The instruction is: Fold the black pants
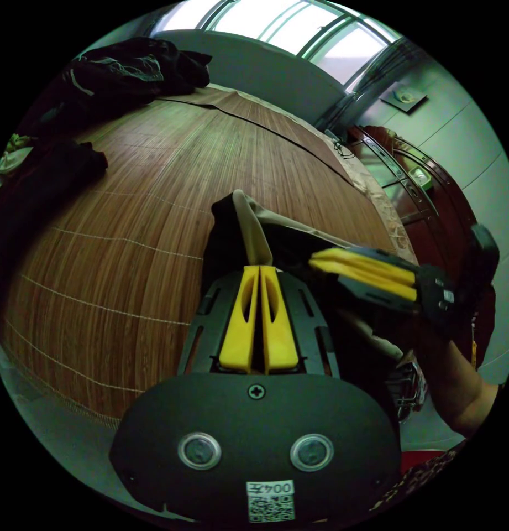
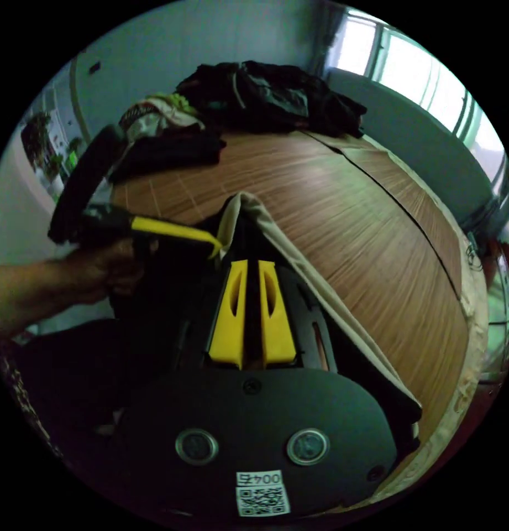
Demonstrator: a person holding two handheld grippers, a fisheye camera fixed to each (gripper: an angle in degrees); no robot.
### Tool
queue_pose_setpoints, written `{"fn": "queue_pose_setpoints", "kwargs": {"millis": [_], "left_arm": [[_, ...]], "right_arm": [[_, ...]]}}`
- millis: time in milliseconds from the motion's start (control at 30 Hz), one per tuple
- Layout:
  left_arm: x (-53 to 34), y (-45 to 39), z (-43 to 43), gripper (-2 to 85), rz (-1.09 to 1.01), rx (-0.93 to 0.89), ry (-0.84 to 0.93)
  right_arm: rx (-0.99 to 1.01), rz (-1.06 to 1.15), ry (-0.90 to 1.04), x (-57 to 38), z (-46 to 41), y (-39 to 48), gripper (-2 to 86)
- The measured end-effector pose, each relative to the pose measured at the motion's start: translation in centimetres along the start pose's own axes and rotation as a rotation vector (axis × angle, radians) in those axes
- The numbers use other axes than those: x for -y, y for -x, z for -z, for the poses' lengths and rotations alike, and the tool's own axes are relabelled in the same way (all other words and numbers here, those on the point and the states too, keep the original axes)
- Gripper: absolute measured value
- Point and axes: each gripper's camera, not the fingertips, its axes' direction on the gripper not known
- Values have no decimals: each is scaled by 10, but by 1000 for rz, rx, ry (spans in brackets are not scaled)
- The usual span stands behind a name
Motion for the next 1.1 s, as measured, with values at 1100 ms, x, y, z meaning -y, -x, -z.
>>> {"fn": "queue_pose_setpoints", "kwargs": {"millis": [1100], "left_arm": [[-37, -46, 14, 7, -111, 80, -23]], "right_arm": [[-185, 361, 177, 96, -42, 31, 57]]}}
